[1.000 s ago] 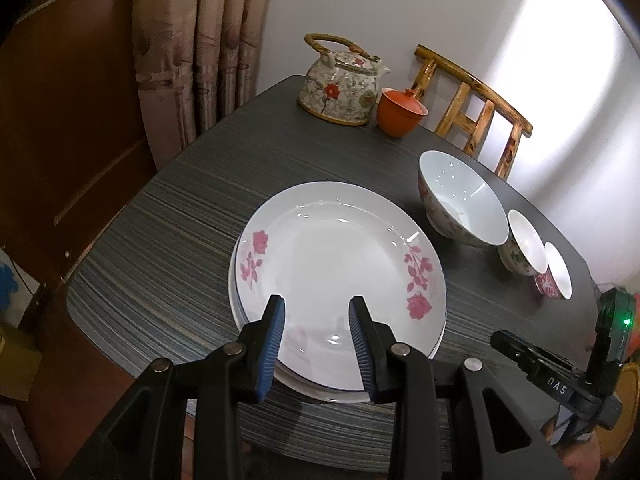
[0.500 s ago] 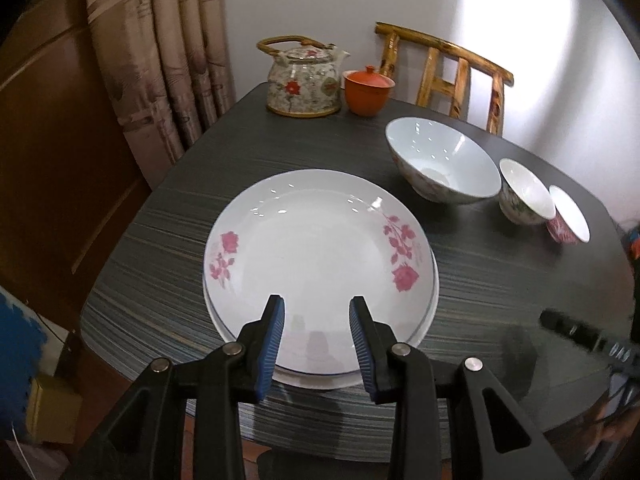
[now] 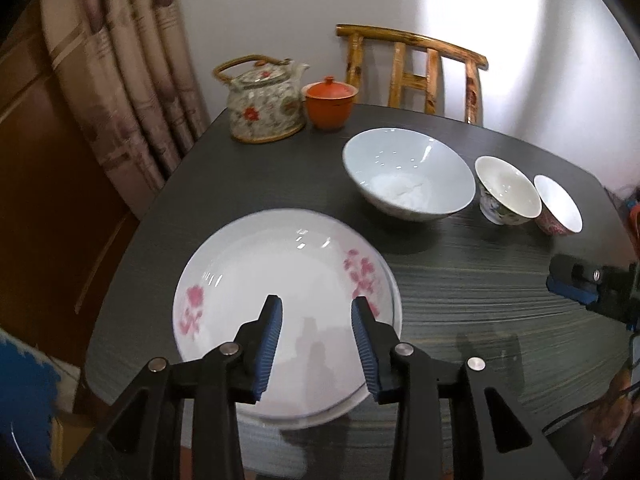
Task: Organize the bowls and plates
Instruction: 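Move both tools toward the large white bowl, then grasp the large white bowl's rim with both tools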
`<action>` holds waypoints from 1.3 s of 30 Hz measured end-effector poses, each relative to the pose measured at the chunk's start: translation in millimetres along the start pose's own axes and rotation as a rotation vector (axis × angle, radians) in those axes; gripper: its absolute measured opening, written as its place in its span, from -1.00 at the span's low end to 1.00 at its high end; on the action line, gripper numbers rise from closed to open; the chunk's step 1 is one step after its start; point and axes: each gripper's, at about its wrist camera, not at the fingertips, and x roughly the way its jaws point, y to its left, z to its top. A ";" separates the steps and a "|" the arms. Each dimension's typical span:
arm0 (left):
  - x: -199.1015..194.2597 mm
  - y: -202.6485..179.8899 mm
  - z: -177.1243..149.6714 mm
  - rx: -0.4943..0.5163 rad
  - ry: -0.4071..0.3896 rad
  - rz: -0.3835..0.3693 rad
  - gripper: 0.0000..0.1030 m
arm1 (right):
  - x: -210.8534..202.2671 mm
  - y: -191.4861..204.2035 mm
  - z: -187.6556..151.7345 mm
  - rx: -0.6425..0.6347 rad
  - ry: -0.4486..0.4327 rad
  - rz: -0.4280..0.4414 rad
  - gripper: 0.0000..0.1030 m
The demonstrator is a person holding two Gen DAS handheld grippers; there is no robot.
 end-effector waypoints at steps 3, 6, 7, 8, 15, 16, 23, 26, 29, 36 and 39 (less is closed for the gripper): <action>8.8 -5.1 15.0 0.024 0.006 -0.024 -0.28 | 2.3 -1.5 9.6 0.040 -0.006 0.020 0.14; 22.7 1.8 34.6 -0.027 0.033 -0.108 -0.27 | 7.9 -2.7 19.9 0.090 -0.015 0.036 0.18; 28.0 5.1 41.6 -0.048 0.043 -0.141 -0.26 | 9.9 -4.0 22.1 0.111 -0.014 0.045 0.18; 36.1 9.9 51.4 -0.077 0.060 -0.181 -0.24 | 11.4 -5.6 24.4 0.131 -0.014 0.054 0.19; 77.2 19.2 111.0 -0.121 0.102 -0.280 -0.15 | 37.7 -8.2 45.5 0.260 -0.021 0.084 0.20; 83.5 19.4 116.9 -0.119 0.106 -0.280 -0.15 | 40.6 -7.9 49.7 0.265 -0.032 0.072 0.20; 130.8 23.2 143.4 -0.120 0.165 -0.306 -0.15 | 65.0 -13.0 71.6 0.333 -0.035 0.042 0.20; 144.4 20.9 149.0 -0.124 0.176 -0.322 -0.15 | 75.1 -14.7 77.7 0.333 -0.032 0.017 0.20; 157.3 16.4 153.2 -0.117 0.190 -0.317 -0.15 | 83.6 -17.1 80.5 0.334 -0.025 -0.002 0.20; 176.7 -1.1 156.1 -0.069 0.199 -0.282 -0.76 | 101.0 -19.4 89.6 0.325 -0.017 -0.012 0.20; 179.2 -8.2 151.5 -0.052 0.187 -0.244 -0.77 | 112.8 -17.4 94.6 0.283 0.003 -0.028 -0.28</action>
